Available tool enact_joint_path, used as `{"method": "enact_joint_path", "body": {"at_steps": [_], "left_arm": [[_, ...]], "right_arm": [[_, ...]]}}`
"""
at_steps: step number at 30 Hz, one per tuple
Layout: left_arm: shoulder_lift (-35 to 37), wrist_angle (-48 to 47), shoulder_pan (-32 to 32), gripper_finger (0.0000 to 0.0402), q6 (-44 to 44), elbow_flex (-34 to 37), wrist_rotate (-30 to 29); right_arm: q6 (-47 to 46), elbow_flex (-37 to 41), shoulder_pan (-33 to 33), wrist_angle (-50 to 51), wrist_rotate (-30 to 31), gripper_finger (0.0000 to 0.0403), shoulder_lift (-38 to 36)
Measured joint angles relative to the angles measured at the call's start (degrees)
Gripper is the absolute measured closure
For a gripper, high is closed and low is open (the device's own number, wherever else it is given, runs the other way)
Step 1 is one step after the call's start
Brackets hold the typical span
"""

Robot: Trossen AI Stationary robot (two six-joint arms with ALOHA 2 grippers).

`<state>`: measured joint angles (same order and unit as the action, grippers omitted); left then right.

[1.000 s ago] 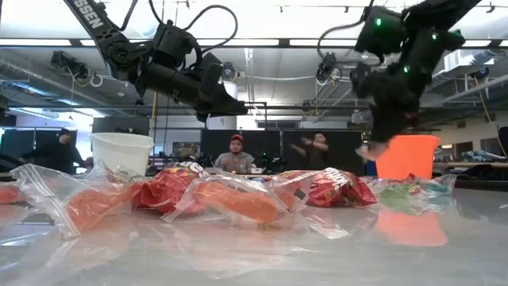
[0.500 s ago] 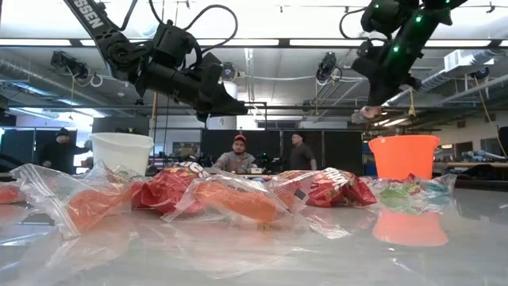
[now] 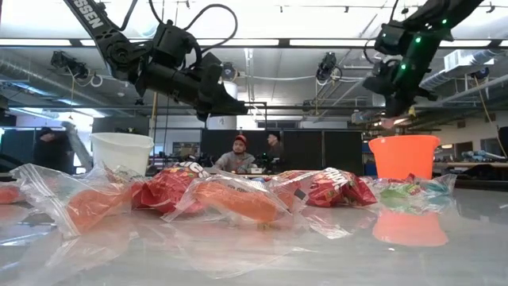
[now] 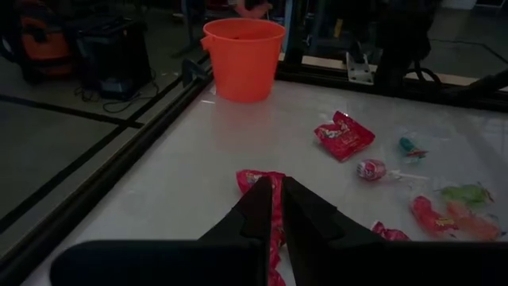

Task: Sort candy by brand, put in halloween buckets
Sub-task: Put the orange gummy into the top orange bucket

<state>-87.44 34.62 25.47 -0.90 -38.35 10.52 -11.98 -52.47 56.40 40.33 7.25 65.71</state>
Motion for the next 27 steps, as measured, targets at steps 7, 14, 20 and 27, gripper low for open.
{"method": "enact_joint_path", "body": {"at_steps": [7, 14, 20, 27], "left_arm": [[0.0, 0.2, 0.0, 0.0365, 0.0, 0.0, 0.0], [0.0, 0.2, 0.0, 0.0365, 0.0, 0.0, 0.0], [0.0, -0.1, 0.0, 0.0365, 0.1, 0.0, 0.0], [0.0, -1.9, 0.0, 0.0365, -0.3, 0.0, 0.1]], "right_arm": [[-2.2, -1.9, 0.6, 0.0, 2.2, 0.0393, 6.2], [-7.3, -12.0, 2.8, 9.0, 4.8, 0.0385, 17.7], [-7.7, -19.5, 3.7, 18.3, 6.2, 0.0386, 28.8], [-7.4, -19.1, 3.3, 18.3, 3.6, 0.0383, 36.1]]}}
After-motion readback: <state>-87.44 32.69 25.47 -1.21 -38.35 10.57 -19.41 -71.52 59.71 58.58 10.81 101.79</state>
